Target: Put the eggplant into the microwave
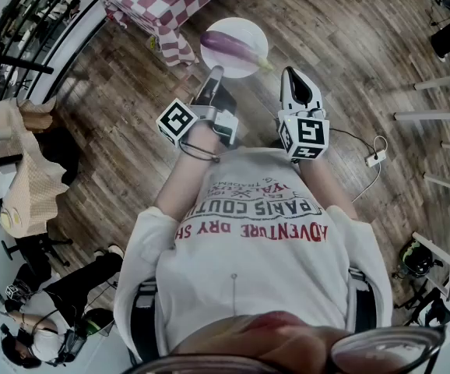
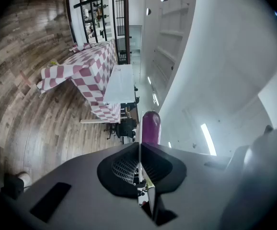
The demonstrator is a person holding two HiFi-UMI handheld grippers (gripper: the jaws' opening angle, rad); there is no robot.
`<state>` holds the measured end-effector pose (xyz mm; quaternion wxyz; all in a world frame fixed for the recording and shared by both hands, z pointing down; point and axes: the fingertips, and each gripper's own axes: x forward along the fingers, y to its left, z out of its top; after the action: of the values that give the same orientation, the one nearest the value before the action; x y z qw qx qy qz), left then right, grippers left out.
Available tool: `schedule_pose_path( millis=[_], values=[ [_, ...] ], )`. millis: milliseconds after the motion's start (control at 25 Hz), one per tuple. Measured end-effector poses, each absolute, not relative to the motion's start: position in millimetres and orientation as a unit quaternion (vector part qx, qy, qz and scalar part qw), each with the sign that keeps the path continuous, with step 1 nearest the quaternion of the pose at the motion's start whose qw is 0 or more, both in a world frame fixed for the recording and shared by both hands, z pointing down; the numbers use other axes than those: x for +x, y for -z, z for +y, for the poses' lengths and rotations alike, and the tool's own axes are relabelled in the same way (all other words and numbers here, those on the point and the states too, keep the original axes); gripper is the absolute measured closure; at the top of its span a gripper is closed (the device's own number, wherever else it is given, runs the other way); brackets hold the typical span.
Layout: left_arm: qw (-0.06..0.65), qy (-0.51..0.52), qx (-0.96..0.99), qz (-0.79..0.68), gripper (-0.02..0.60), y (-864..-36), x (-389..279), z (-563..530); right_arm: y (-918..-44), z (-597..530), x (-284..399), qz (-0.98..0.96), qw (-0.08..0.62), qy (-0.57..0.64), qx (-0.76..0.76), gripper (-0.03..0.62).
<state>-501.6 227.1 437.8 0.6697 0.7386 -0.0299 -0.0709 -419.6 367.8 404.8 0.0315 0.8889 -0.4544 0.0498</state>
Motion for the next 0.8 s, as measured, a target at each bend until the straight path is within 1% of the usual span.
schedule_pose_path(
  millis=[480, 680, 800],
  values=[
    [0.684, 0.07, 0.725, -0.024, 0.549, -445.6, -490.0, 224.9, -410.6, 362.0, -410.0, -0.451, 0.027, -0.051, 0.891, 0.569],
    [0.685, 0.059, 0.725, -0.031, 0.549, -455.2, -484.5, 220.9, -420.8, 364.4, -404.7, -0.443, 0.04, -0.071, 0.893, 0.569],
    [0.69, 0.056, 0.721, -0.023, 0.549, -457.9, -466.3, 222.2, -429.9, 364.4, -391.7, -0.448, 0.05, -0.08, 0.889, 0.569]
  ],
)
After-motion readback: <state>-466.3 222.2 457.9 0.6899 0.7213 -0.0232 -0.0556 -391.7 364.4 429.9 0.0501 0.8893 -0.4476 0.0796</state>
